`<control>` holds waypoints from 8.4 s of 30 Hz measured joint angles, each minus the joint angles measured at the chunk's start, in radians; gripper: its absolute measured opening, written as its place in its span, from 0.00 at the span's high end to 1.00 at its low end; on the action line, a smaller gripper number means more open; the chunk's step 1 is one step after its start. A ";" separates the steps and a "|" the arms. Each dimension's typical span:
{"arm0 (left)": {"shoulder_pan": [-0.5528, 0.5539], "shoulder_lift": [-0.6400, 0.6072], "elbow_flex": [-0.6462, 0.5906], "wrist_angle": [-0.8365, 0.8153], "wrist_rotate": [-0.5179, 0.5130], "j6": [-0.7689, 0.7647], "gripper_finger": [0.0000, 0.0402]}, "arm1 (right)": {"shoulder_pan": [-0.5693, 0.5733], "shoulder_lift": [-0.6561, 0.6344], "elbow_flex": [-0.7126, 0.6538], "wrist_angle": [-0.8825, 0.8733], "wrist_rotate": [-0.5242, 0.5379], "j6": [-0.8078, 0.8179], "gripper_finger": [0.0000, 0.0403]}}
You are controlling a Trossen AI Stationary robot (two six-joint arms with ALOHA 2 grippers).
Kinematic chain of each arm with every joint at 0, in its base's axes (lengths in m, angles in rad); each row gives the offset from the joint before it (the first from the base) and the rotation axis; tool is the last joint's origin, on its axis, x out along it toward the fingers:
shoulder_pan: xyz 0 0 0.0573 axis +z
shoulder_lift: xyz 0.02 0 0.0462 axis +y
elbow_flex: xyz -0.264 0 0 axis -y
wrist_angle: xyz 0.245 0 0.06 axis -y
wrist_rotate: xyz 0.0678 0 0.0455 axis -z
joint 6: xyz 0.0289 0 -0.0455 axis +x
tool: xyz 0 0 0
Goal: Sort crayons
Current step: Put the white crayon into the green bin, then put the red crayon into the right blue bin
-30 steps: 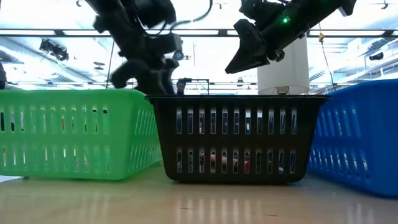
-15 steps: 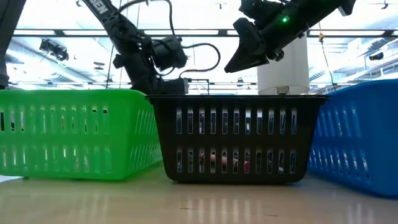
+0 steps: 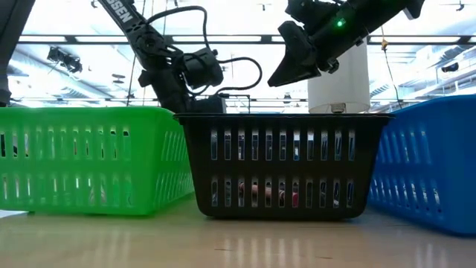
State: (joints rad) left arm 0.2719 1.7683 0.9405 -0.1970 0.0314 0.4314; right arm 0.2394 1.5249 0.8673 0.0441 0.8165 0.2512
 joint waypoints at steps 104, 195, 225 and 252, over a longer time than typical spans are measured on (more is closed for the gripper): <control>-0.285 -0.192 0.010 -0.173 -0.086 -0.018 0.61 | -0.112 0.133 -0.013 -0.029 -0.140 0.116 0.76; -0.432 -0.780 -0.506 0.291 -0.126 -0.474 0.71 | -0.272 0.141 -0.005 0.195 -0.495 -0.053 0.92; -0.389 -0.780 -0.506 0.415 -0.178 -0.249 0.71 | 0.241 -0.178 -0.004 -0.442 -0.533 0.725 0.92; -0.206 -0.707 -0.505 0.542 -0.178 -0.182 0.71 | 0.408 -0.215 -0.003 -0.772 -0.744 1.322 0.92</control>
State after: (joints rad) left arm 0.0654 1.0612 0.4351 0.3448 -0.1463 0.2492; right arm 0.6472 1.3104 0.8639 -0.7281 0.0722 1.5737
